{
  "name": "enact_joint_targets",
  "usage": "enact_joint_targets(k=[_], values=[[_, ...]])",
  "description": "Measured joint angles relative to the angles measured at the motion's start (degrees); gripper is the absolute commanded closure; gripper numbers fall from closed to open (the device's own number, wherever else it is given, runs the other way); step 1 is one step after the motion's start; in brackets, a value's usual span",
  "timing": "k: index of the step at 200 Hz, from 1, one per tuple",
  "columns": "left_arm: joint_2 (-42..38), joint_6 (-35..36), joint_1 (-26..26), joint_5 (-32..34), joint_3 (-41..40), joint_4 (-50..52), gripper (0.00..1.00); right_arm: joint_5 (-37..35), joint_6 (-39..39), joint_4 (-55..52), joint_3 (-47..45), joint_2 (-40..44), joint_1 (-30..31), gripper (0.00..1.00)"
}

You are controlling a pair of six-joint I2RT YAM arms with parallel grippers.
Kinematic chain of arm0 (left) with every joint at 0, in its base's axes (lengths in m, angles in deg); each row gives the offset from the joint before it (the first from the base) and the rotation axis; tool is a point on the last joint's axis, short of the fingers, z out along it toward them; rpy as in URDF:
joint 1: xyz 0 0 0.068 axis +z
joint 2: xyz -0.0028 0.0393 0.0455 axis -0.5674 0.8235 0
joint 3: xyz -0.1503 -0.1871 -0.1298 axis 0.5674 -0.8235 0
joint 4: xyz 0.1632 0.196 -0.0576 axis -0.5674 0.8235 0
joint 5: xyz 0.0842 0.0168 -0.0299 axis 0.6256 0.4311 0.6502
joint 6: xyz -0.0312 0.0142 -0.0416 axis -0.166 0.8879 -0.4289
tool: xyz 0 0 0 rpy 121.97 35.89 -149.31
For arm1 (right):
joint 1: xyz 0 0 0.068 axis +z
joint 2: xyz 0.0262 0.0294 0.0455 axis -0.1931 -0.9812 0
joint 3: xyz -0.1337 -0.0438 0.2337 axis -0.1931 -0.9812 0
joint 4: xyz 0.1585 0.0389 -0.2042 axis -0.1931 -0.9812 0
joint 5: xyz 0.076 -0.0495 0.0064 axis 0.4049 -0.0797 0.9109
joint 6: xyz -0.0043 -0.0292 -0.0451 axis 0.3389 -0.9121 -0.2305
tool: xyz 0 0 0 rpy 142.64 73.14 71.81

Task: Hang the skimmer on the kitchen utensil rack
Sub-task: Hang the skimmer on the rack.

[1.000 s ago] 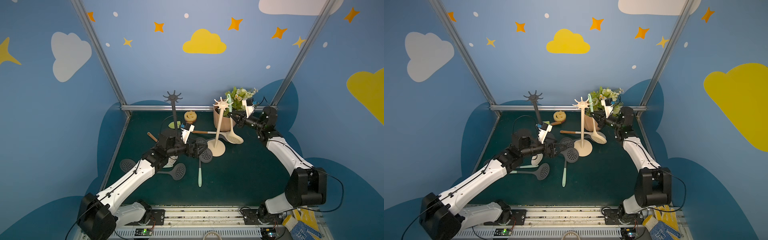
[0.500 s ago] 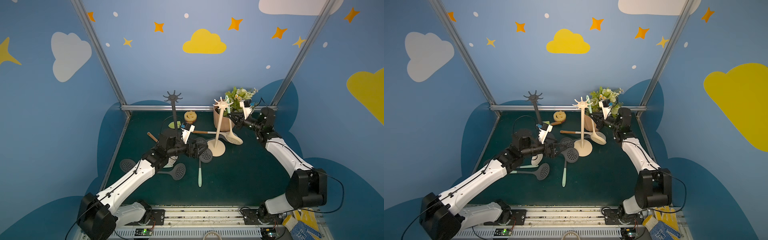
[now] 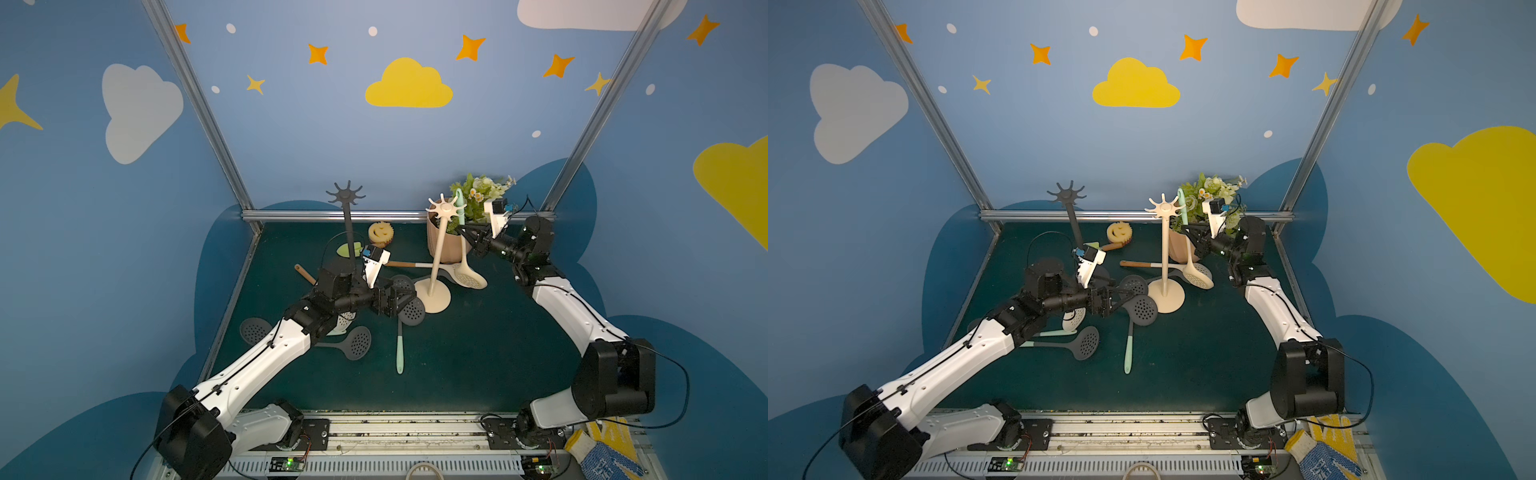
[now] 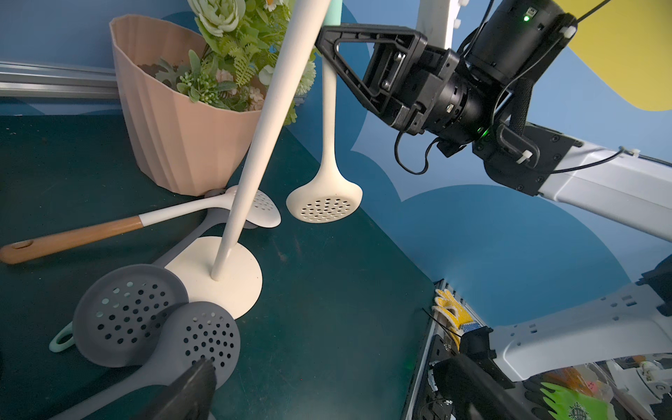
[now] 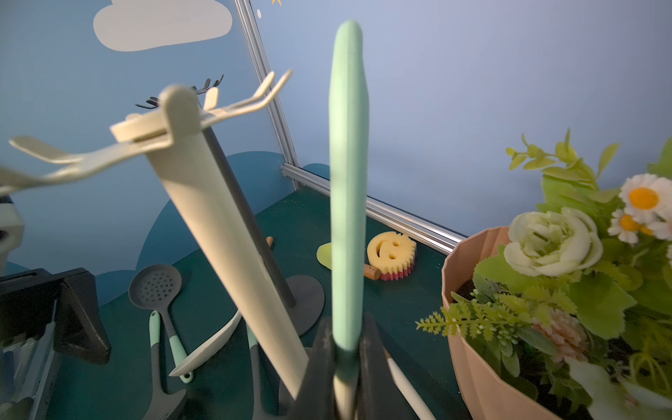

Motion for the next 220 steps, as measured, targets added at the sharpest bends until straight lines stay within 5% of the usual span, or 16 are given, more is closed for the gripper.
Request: enact_joint_targets(k=[220], values=[[0.46,0.00,-0.35,-0.24,0.00,0.00,0.00,-3.04,-4.26,-4.07,-0.04,1.62,1.38,0.96]])
